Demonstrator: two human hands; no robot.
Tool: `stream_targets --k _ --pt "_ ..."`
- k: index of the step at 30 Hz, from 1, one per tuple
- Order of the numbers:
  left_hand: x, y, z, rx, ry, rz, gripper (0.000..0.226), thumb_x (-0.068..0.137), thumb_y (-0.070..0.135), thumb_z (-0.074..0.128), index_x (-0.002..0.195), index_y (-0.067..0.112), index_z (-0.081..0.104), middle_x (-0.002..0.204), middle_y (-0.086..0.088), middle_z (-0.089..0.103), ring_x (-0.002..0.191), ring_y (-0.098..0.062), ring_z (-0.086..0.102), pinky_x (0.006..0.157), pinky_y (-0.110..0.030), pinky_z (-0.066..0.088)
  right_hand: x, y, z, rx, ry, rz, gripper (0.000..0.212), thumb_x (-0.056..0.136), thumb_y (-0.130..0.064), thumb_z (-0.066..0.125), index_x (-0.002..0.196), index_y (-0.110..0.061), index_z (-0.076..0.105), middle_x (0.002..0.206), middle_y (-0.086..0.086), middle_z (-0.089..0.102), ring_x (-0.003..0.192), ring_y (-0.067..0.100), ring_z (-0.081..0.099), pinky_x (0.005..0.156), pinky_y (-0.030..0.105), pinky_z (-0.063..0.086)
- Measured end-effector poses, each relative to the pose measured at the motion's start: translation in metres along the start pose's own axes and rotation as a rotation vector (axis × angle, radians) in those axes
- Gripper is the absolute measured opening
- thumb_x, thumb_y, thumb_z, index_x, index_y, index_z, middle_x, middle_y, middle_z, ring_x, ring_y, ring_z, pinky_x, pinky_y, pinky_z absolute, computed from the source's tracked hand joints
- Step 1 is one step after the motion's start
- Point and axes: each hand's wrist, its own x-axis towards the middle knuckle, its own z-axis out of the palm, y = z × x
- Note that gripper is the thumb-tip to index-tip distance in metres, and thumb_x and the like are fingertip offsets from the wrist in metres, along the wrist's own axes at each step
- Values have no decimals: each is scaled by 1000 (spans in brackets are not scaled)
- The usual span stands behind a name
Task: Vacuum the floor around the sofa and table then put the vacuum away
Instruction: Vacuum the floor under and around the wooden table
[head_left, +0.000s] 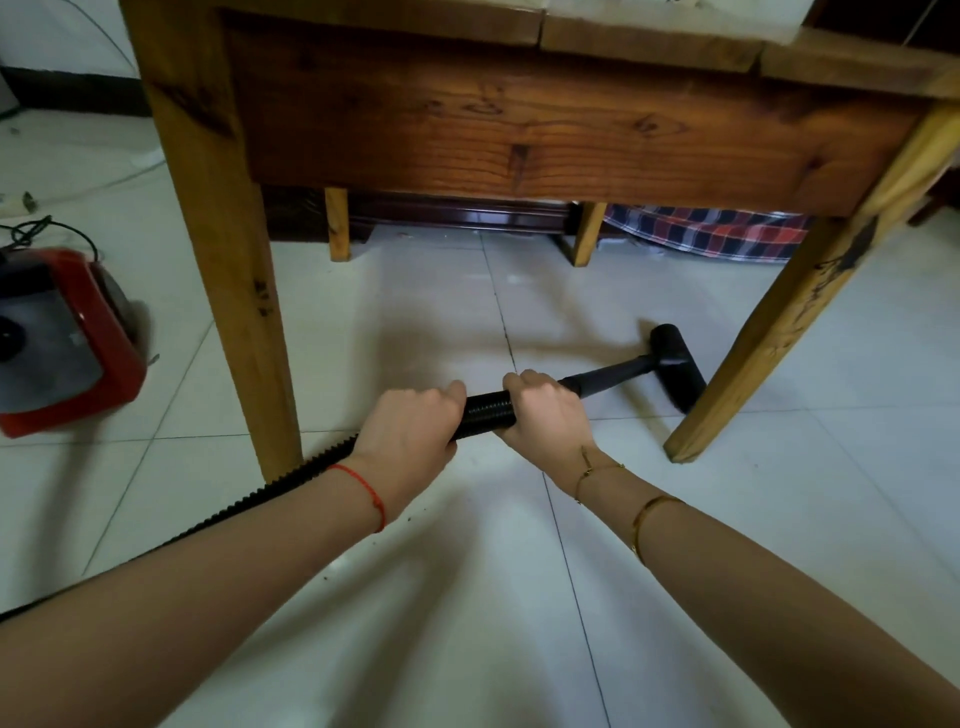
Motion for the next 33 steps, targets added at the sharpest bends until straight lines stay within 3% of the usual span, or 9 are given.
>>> stream_targets --k 7,11,13,16,20,23,27,30,33 --pt "42 40 14 -45 11 62 23 91 19 50 112 13 44 96 -2 63 73 -23 59 57 -31 36 -9 51 12 47 -7 128 20 81 -23 67 89 -8 58 86 7 59 87 25 54 66 30 42" --pt "50 45 20 -54 3 39 23 90 19 51 111 13 45 93 -2 63 66 -22 52 57 -31 36 -6 61 19 110 -39 124 19 80 -22 69 87 -7 60 85 7 58 88 23 52 68 29 43" --pt "48 43 22 -53 -7 37 23 90 20 51 111 13 45 95 -2 63 72 -23 58 57 -31 35 -4 57 21 150 -51 111 18 79 -19 70 85 -6 61 83 8 57 85 23 52 69 30 45" --pt "39 33 23 -51 -20 27 23 90 20 50 111 13 45 96 -2 64 78 -23 63 58 -30 35 -1 45 25 185 -66 68 17 78 -20 71 82 -7 60 79 6 57 80 22 51 69 31 44" --pt "17 13 17 -36 -34 -16 22 90 23 50 110 15 46 95 -1 65 80 -24 64 59 -30 35 4 20 22 226 -56 -4 18 78 -22 70 79 -10 58 76 2 55 77 20 49 66 25 30" --pt "-4 -3 9 -46 -39 -43 21 91 23 49 110 15 46 96 -2 64 81 -25 64 59 -29 36 7 -2 17 274 -51 -57 19 77 -23 70 77 -10 57 74 2 56 75 22 49 66 27 31" --pt "-33 -27 -6 -44 -17 -94 19 91 26 49 108 18 46 88 2 62 68 -21 58 57 -28 35 12 -36 7 329 -63 -123 19 76 -25 69 76 -12 55 72 0 55 73 20 49 67 30 39" --pt "-55 -43 -15 -25 -4 -132 16 91 28 48 104 19 45 81 4 58 59 -18 45 53 -27 31 15 -61 1 375 -70 -167 23 75 -24 71 72 -16 49 68 -6 48 71 17 46 64 26 31" --pt "-72 -57 -21 -28 -2 -174 15 90 28 49 94 21 37 72 5 47 56 -18 44 52 -28 33 18 -85 -3 410 -78 -209 29 74 -22 71 70 -19 42 68 -8 44 71 15 43 65 23 26"
